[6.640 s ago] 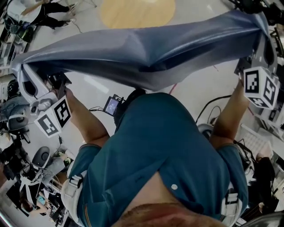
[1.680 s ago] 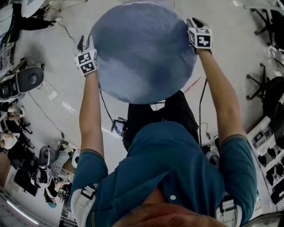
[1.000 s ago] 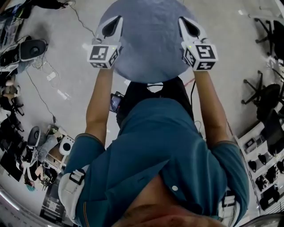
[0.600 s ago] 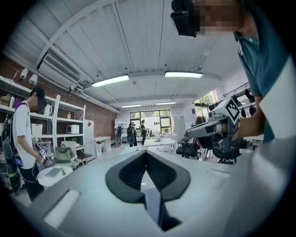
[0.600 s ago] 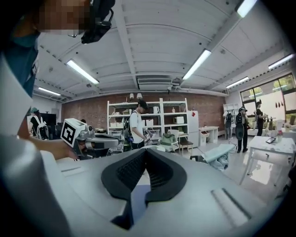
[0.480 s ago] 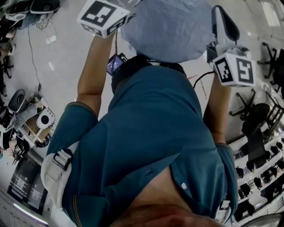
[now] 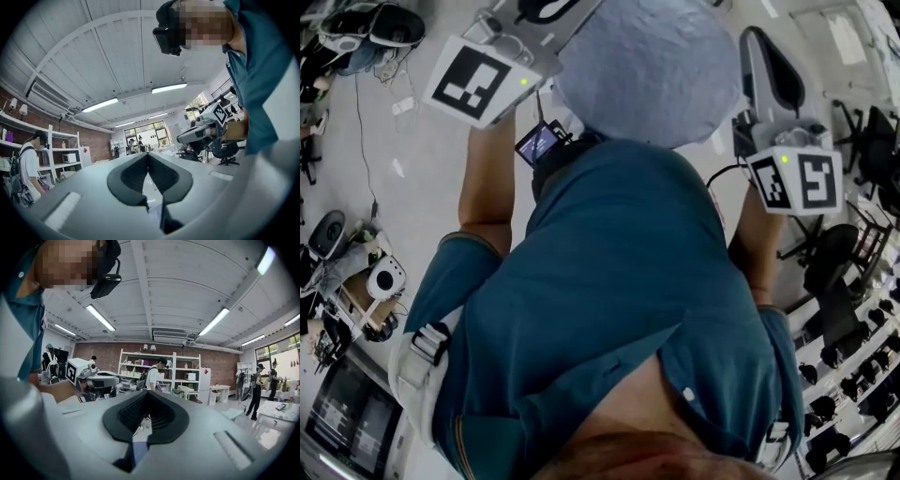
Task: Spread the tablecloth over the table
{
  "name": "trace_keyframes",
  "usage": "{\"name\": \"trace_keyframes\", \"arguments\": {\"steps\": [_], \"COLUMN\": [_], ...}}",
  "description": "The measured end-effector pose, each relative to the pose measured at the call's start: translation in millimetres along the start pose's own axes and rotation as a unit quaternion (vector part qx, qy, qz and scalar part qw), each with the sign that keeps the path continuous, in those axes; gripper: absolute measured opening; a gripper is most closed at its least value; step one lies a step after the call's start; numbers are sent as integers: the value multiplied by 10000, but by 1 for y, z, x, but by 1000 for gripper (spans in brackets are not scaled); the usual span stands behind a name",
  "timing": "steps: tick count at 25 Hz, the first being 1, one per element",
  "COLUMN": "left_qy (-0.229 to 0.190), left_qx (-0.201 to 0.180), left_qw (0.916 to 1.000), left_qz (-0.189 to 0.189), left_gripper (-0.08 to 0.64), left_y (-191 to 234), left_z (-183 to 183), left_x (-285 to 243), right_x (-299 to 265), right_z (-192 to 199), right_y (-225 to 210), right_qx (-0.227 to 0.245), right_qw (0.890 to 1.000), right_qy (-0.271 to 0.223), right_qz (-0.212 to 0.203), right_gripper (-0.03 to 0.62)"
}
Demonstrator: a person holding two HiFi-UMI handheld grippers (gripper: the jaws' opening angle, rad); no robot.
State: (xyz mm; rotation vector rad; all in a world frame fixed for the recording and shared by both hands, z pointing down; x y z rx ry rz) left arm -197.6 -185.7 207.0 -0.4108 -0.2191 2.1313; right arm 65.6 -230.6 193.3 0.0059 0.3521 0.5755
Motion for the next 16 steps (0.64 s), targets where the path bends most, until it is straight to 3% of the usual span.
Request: {"name": "trace_keyframes", "arguments": {"steps": [7,16], "left_qy": [-125,49], "left_qx": [84,207], "left_qw": [9999,9991], "left_qz": [43,357], "left_gripper": [0,0], "left_y": [8,-8], "left_z": [10,27], "left_x": [39,32], "right_x": [2,5], "right_z": [-20,-1], "right_y": [32,50], "right_qx": [64,1], "right_qw": [9999,9999], "right_qy": [-91,153], "right_qz": [48,-25], "right_gripper": [8,8]}}
Point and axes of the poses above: the fingertips, and each gripper's own axes: x backward along the fingers, y to its left, z out of its underside, the point moved 9 cm from there along x, backward along the fingers, and after that the axes turned 15 degrees about y, right-handed, at the moved point
